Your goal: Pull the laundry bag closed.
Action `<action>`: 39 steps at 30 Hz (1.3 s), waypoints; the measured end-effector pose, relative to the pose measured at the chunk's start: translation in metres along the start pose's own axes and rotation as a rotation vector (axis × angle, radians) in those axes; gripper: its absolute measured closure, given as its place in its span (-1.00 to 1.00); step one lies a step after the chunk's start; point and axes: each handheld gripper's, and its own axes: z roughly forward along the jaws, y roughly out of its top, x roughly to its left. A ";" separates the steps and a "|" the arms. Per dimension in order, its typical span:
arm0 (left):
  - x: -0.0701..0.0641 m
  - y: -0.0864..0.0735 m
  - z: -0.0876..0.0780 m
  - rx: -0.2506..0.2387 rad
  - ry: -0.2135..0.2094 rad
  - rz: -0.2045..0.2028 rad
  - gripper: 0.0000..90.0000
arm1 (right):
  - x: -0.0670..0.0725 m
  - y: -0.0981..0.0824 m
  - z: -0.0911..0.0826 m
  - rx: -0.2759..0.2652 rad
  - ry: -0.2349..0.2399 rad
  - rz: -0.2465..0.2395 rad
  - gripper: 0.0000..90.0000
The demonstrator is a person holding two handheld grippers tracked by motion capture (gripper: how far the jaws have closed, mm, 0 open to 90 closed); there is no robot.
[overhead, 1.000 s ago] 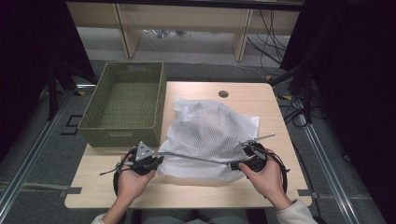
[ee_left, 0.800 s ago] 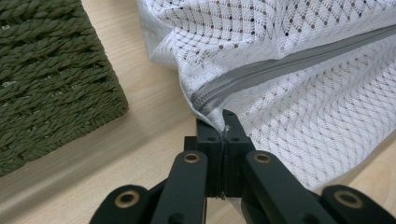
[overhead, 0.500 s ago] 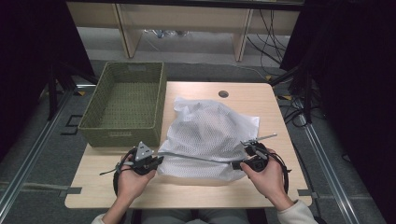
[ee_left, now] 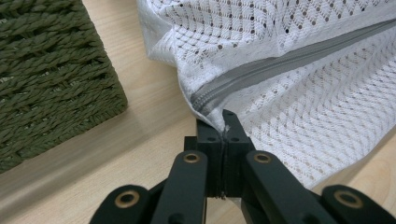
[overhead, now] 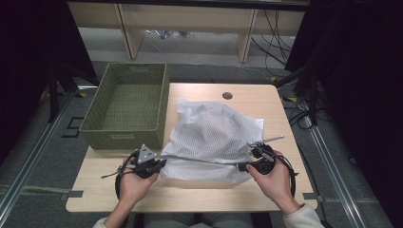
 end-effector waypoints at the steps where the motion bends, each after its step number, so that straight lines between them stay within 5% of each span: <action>1: 0.000 0.000 0.000 0.000 -0.001 0.000 0.97 | 0.001 0.000 -0.001 -0.007 -0.017 0.006 0.93; 39: 0.000 -0.003 0.000 0.022 0.005 0.011 0.97 | -0.009 -0.003 -0.015 -0.029 -0.058 0.022 0.93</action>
